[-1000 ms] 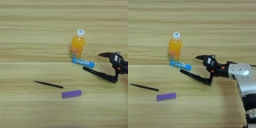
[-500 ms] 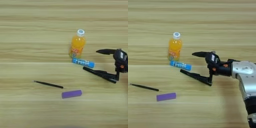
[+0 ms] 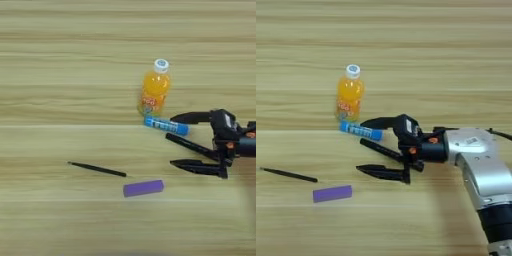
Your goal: Move the objects on the table
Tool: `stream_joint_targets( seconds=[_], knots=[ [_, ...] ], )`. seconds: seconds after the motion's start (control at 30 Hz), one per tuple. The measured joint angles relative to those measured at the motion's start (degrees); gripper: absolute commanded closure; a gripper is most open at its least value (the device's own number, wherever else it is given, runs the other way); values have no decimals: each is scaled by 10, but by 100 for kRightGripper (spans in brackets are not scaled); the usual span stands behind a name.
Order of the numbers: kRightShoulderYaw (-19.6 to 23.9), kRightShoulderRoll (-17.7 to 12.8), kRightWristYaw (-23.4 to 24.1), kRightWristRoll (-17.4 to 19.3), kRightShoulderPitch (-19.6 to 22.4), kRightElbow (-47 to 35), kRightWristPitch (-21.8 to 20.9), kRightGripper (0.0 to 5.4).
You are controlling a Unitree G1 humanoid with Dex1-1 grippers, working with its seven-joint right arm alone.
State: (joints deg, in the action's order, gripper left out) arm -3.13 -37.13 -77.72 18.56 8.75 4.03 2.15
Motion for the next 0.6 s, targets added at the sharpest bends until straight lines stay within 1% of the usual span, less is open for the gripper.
stream_joint_targets(
  seconds=[0.07, 0.23, 0.33, 0.47, 0.6],
  knots=[
    [-17, 17, 9, -7, 6, 1, 7, 2],
    [-40, 42, 19, -17, 18, 1, 21, 2],
    [-48, 47, 19, -16, 18, -4, 26, 2],
    [-56, 57, 16, -8, 20, -25, 56, 2],
    [-77, 70, 21, -13, 29, -37, 74, 2]
  ],
)
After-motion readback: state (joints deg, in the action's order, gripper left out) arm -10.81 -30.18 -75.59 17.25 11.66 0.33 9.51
